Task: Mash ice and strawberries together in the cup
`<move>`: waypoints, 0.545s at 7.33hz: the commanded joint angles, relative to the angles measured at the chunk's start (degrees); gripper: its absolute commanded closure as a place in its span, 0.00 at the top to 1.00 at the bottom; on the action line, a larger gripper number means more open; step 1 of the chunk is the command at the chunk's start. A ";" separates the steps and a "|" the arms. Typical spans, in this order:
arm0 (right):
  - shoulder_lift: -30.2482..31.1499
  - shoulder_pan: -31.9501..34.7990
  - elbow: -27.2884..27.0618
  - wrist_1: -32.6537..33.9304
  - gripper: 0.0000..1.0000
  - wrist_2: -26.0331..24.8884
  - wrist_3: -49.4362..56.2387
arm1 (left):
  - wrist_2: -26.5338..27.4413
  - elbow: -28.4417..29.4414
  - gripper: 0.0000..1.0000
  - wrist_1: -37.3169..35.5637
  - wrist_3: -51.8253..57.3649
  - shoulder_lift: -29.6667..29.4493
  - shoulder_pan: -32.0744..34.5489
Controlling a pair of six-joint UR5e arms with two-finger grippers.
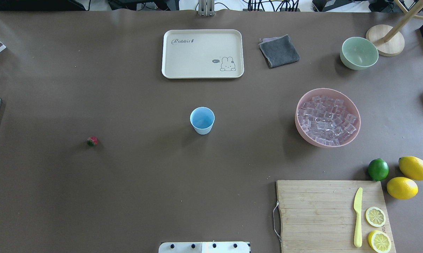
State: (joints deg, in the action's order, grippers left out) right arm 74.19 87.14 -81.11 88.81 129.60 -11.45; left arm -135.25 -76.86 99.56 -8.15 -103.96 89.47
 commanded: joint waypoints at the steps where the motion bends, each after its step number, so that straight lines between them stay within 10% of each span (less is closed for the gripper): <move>1: -0.01 0.04 -0.19 0.05 1.00 0.47 0.20 | -0.02 -0.83 0.99 0.02 0.06 0.33 0.00; 4: -1.24 -0.91 -0.63 -0.04 1.00 2.32 -0.50 | -0.02 -3.12 0.99 0.03 -0.11 0.68 -0.09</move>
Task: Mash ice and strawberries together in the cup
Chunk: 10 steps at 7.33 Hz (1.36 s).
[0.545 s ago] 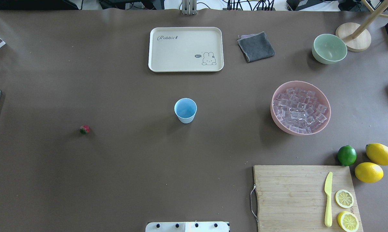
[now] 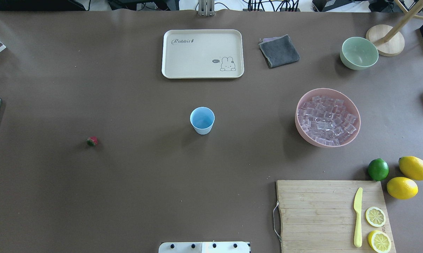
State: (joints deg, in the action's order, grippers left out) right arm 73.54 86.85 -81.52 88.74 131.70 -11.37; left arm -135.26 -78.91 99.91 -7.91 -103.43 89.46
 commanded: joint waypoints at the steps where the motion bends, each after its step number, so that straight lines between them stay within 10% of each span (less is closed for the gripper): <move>1: -0.68 -0.63 -0.83 0.72 1.00 0.57 -1.89 | -0.17 -1.94 0.98 -0.33 -0.52 1.20 -0.07; 5: -0.68 -4.04 -4.60 -0.33 1.00 1.80 -9.95 | -2.28 -7.40 0.98 2.83 -6.06 6.49 -0.33; 10: 0.11 -22.12 -23.05 -0.94 1.00 -3.53 -28.22 | -2.99 -8.09 0.98 3.10 -6.59 5.96 -0.34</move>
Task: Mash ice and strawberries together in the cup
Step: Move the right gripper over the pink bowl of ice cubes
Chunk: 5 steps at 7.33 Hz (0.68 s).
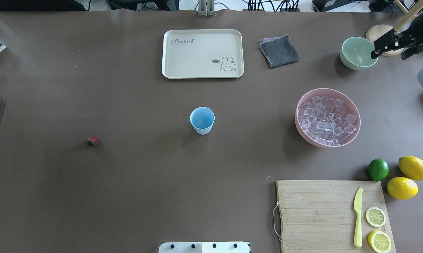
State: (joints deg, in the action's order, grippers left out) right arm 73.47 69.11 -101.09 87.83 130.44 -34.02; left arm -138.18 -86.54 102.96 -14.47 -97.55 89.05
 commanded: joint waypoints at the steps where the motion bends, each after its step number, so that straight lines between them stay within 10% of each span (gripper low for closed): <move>1: 1.49 -9.21 -5.77 0.06 0.99 -8.12 -8.75 | -0.08 -0.38 0.98 0.05 -0.12 0.08 -0.02; 5: 4.75 -17.25 -8.59 -0.12 0.90 -13.37 -8.16 | -0.86 -2.04 0.98 -0.48 -0.03 0.77 0.07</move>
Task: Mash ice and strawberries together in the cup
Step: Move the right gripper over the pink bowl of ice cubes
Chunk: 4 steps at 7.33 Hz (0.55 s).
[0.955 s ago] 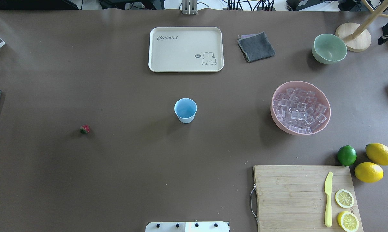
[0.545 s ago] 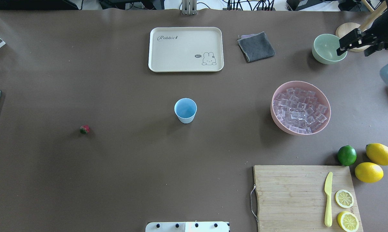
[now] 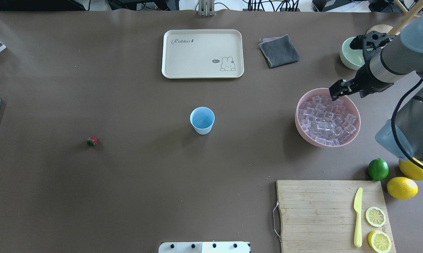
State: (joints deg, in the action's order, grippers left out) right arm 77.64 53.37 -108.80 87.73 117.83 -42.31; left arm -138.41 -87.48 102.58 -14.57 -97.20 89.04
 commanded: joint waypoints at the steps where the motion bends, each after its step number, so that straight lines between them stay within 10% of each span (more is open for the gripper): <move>1: 0.76 -4.99 -0.45 0.16 0.90 -2.94 0.12 | -2.20 -1.37 0.98 -0.19 -0.02 0.52 0.08; 4: 3.92 -7.40 -2.11 0.60 0.76 -5.86 6.95 | -2.39 -3.30 0.98 -0.19 0.25 1.84 0.08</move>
State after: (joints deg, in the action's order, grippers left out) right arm 80.25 46.42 -110.41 88.27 112.58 -38.49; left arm -140.69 -89.80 102.47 -14.32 -95.82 89.12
